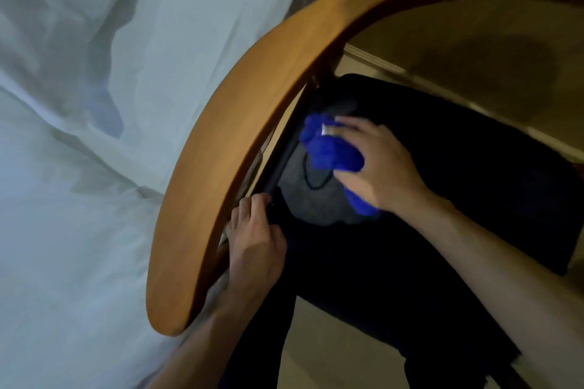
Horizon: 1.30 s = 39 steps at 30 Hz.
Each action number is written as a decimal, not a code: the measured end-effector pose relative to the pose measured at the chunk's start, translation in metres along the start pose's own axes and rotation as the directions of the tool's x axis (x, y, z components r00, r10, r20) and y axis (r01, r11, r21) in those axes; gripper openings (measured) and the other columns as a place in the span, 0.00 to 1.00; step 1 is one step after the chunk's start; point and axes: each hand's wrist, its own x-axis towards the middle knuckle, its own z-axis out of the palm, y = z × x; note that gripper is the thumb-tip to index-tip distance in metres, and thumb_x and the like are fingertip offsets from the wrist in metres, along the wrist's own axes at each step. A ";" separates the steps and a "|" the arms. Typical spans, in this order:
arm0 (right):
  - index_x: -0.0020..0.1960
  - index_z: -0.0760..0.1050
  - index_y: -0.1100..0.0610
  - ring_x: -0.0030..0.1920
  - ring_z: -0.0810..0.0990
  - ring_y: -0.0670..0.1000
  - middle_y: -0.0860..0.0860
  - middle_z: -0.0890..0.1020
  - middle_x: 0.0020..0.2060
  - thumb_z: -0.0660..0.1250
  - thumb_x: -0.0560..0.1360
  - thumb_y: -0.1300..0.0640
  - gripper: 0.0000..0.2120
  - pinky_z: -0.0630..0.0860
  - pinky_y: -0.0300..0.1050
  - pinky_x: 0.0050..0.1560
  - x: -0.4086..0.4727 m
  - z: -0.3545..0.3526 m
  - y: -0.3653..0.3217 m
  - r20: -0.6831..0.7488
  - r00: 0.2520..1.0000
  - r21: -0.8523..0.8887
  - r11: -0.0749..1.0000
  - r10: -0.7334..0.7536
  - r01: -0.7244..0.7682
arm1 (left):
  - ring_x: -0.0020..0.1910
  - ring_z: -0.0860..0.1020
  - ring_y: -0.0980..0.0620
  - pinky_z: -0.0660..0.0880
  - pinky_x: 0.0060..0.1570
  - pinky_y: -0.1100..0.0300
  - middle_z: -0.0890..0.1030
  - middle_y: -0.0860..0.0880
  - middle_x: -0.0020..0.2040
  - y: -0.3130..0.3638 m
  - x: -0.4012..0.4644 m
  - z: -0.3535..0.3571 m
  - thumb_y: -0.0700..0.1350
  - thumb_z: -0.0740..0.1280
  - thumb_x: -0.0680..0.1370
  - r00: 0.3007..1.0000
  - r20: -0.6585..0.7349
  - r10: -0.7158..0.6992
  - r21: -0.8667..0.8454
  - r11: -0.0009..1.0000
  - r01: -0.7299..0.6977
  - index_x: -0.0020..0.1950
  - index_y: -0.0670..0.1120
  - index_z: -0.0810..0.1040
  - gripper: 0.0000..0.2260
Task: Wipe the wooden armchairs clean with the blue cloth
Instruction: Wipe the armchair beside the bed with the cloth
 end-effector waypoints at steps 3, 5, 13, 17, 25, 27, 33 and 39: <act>0.71 0.69 0.46 0.60 0.72 0.58 0.51 0.69 0.71 0.72 0.70 0.48 0.30 0.70 0.54 0.60 0.046 -0.008 -0.009 -0.150 0.986 -0.244 0.969 -0.066 0.028 | 0.56 0.67 0.52 0.67 0.59 0.54 0.67 0.55 0.54 0.003 -0.004 0.003 0.38 0.64 0.70 0.996 0.025 -0.090 -0.046 0.995 0.091 0.60 0.50 0.68 0.19; 0.72 0.69 0.48 0.60 0.72 0.61 0.54 0.68 0.70 0.70 0.73 0.47 0.29 0.71 0.57 0.59 0.064 0.004 -0.013 -0.106 0.994 -0.343 0.939 -0.024 -0.014 | 0.56 0.64 0.55 0.64 0.58 0.57 0.64 0.56 0.54 0.004 -0.007 0.003 0.40 0.63 0.71 0.988 0.065 -0.141 -0.066 0.987 0.146 0.59 0.52 0.66 0.19; 0.68 0.71 0.46 0.66 0.66 0.60 0.51 0.67 0.70 0.67 0.74 0.49 0.22 0.68 0.56 0.60 0.032 0.104 -0.080 0.202 0.979 -0.549 0.825 -0.022 0.132 | 0.49 0.68 0.54 0.70 0.51 0.58 0.69 0.53 0.51 0.002 -0.053 -0.006 0.40 0.64 0.74 0.983 0.107 -0.152 -0.035 0.987 0.156 0.55 0.48 0.69 0.11; 0.68 0.73 0.45 0.61 0.68 0.56 0.46 0.69 0.69 0.71 0.71 0.51 0.26 0.69 0.52 0.57 -0.022 0.100 -0.069 0.378 0.904 -0.336 0.880 -0.202 0.337 | 0.51 0.73 0.46 0.72 0.52 0.50 0.74 0.46 0.52 -0.009 -0.089 -0.009 0.38 0.61 0.74 0.976 0.163 -0.143 0.092 0.987 0.129 0.54 0.43 0.72 0.09; 0.67 0.73 0.41 0.57 0.69 0.53 0.42 0.69 0.70 0.67 0.70 0.53 0.26 0.60 0.48 0.49 -0.128 0.073 -0.004 0.653 0.703 -0.192 0.837 -0.280 0.512 | 0.55 0.72 0.46 0.71 0.55 0.51 0.72 0.46 0.56 -0.015 -0.076 -0.008 0.41 0.64 0.74 0.971 0.238 0.000 0.162 0.986 -0.040 0.64 0.45 0.70 0.19; 0.72 0.68 0.41 0.60 0.71 0.54 0.44 0.64 0.74 0.68 0.71 0.51 0.30 0.64 0.48 0.53 -0.138 0.050 0.010 0.572 0.772 -0.194 0.869 -0.277 0.455 | 0.55 0.71 0.44 0.71 0.56 0.50 0.73 0.43 0.57 -0.008 -0.066 -0.004 0.41 0.64 0.73 0.964 0.242 0.111 0.209 0.964 -0.164 0.66 0.43 0.70 0.21; 0.73 0.62 0.47 0.67 0.68 0.61 0.55 0.60 0.71 0.76 0.68 0.55 0.38 0.68 0.57 0.67 -0.128 -0.060 0.087 -0.083 0.980 -0.051 0.981 0.182 -0.187 | 0.54 0.71 0.41 0.71 0.56 0.47 0.73 0.41 0.57 0.031 -0.042 0.013 0.41 0.66 0.73 0.908 0.297 0.296 0.202 0.910 -0.362 0.65 0.42 0.70 0.20; 0.76 0.60 0.45 0.75 0.56 0.61 0.52 0.60 0.76 0.68 0.75 0.48 0.33 0.55 0.65 0.73 -0.113 -0.087 0.151 -0.235 0.844 -0.182 0.831 0.482 -0.525 | 0.51 0.71 0.41 0.72 0.53 0.46 0.74 0.41 0.55 0.073 -0.043 0.033 0.40 0.67 0.73 0.841 0.339 0.421 0.194 0.844 -0.501 0.64 0.40 0.71 0.20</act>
